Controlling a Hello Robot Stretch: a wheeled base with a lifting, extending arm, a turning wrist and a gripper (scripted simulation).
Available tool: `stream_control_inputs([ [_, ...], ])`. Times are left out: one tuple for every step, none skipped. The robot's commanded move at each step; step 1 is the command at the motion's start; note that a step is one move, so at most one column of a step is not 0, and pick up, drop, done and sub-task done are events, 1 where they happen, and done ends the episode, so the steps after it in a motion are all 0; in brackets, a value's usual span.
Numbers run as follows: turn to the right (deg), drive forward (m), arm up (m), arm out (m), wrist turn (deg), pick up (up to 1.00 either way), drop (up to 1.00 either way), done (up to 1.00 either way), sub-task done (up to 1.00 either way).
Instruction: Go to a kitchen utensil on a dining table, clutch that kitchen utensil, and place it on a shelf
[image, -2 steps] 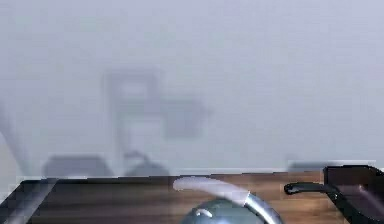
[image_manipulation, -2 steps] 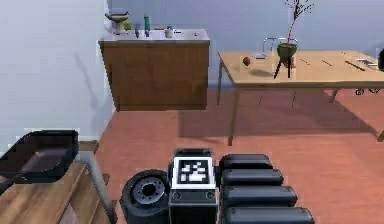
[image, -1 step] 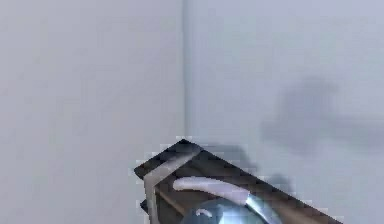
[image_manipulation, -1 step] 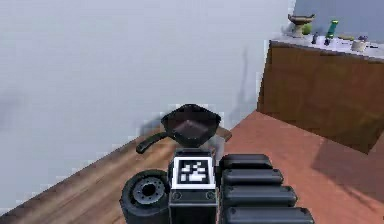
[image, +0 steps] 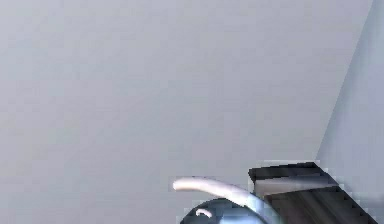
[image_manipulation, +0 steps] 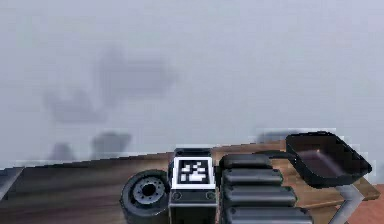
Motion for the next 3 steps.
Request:
stream_control_inputs([
  [0.0, 0.00, 0.00, 0.32, 0.0, 0.00, 0.00, 0.00, 0.00],
  [0.0, 0.00, 0.00, 0.00, 45.0, 0.00, 0.00, 0.00, 0.00],
  [0.0, 0.00, 0.00, 0.00, 45.0, 0.00, 0.00, 0.00, 0.00],
])
